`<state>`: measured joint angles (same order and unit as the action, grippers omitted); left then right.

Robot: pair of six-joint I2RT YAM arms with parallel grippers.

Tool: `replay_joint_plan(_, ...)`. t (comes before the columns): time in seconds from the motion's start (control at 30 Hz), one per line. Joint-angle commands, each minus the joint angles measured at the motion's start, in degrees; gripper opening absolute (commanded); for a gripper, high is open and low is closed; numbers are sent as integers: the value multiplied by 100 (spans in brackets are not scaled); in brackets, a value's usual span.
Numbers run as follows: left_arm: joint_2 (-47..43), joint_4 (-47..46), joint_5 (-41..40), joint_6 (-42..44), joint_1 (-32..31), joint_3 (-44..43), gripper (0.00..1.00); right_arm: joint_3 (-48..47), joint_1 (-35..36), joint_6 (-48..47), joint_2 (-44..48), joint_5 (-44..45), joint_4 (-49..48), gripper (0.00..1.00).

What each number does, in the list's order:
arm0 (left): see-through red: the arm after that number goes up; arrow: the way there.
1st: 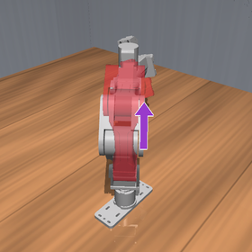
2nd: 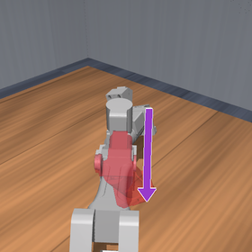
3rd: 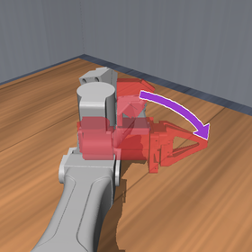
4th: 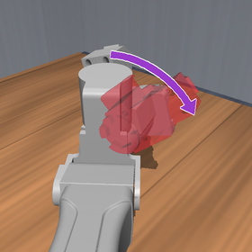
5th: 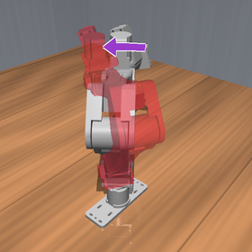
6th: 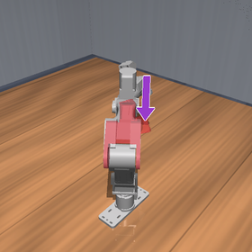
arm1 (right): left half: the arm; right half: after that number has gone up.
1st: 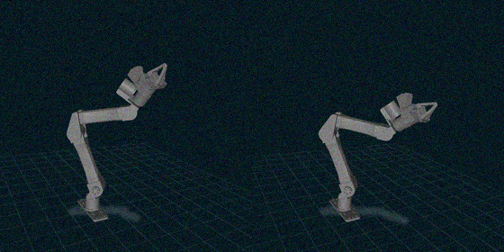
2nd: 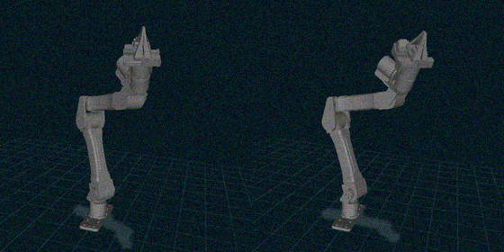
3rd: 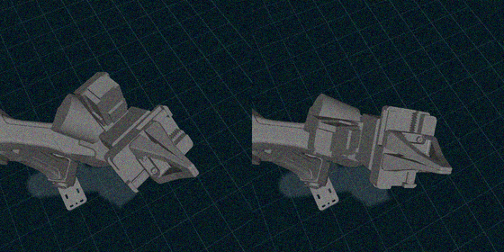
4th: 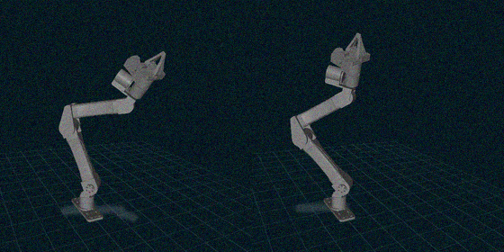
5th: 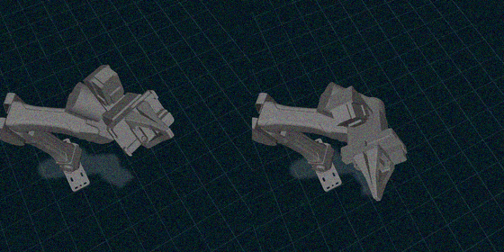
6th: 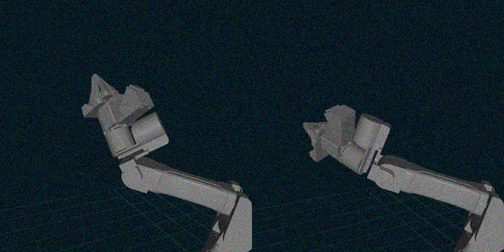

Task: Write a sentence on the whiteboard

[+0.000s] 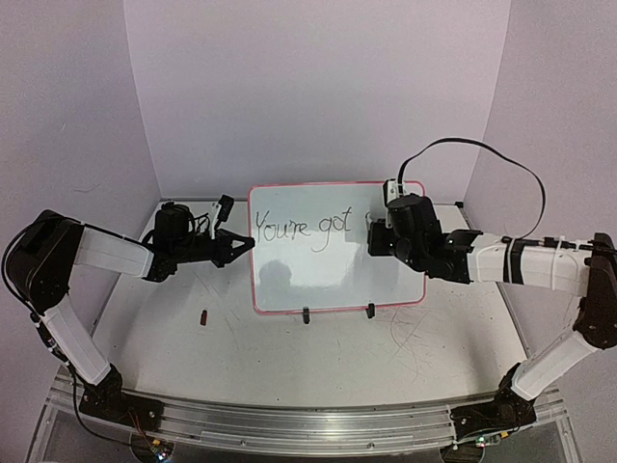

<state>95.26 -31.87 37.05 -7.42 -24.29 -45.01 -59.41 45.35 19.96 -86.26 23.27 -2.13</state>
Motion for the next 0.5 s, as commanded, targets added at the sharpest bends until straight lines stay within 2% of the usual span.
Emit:
replay_joint_plan(0.0,111,384,-353,517,-199,-113,0,147,41,191,85,-45,118,0)
replay_joint_plan(0.47,104,396,-352,521,-213,-113,0,356,169,427,228,58,258,0)
